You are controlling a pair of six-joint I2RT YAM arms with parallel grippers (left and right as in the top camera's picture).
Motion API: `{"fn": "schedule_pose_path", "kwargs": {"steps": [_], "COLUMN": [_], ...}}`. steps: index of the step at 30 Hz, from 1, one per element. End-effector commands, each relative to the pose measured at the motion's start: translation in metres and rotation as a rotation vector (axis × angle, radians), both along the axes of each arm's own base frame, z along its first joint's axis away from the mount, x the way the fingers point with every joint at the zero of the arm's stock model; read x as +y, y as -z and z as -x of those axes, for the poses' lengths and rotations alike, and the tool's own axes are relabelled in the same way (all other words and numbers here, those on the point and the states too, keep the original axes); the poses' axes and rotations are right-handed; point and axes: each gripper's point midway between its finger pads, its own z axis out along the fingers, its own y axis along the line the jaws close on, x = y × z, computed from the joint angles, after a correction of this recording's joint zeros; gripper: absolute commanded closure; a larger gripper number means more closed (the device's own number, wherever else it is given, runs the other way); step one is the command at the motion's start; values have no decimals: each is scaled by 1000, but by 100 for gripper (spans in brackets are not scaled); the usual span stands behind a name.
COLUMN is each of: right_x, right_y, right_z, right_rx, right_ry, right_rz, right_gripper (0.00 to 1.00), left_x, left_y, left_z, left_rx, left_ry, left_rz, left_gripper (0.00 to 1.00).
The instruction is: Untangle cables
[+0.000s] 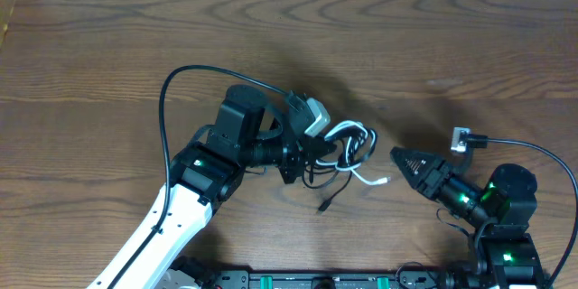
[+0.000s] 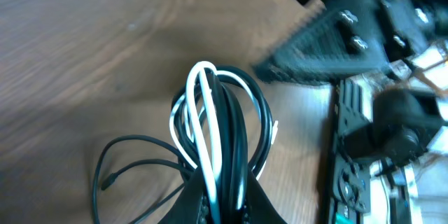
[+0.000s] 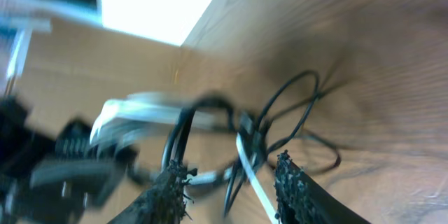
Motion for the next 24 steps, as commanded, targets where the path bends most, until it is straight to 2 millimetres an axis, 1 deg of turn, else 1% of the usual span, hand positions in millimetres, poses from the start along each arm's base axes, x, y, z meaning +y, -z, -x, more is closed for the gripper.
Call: {"fn": "schedule_pose_path", "kwargs": {"steps": [1,4,8,13,16,18,19,21,24], "right_x": [-6,1,13,26,31,34,36,39,43], "right_y": [0,-4,1,-5,-6,-3,-1,0,1], "right_z": [-9,-6,1,4,5,7,9,14,18], "right_rx": [36,32,93,106,116,141,155,172,182], "right_ry": [76,27,-64,-166,-218,-245,-265,-302,-341], "right_rz": [-36,-58,-108,-166,-191,-204,-213,-228,-232], "right_gripper": [62,63,67,65,66,72,75,76,74], "left_x": [-2,-2,-1,-1,-4,-7,-7,-6,-9], "left_y": [-10,-8,-8,-3,1,9,15,26,33], "left_z": [12,13,13,16,19,18,13,6,5], "left_rx": [-127,-167,-196,-266,-283,-288,-287,-289,-297], "left_ry": [128,149,162,216,247,255,239,209,217], "left_rz": [22,12,8,-18,-26,-49,-81,-137,-161], "left_gripper": [92,93,92,93,92,93,92,93,93]}}
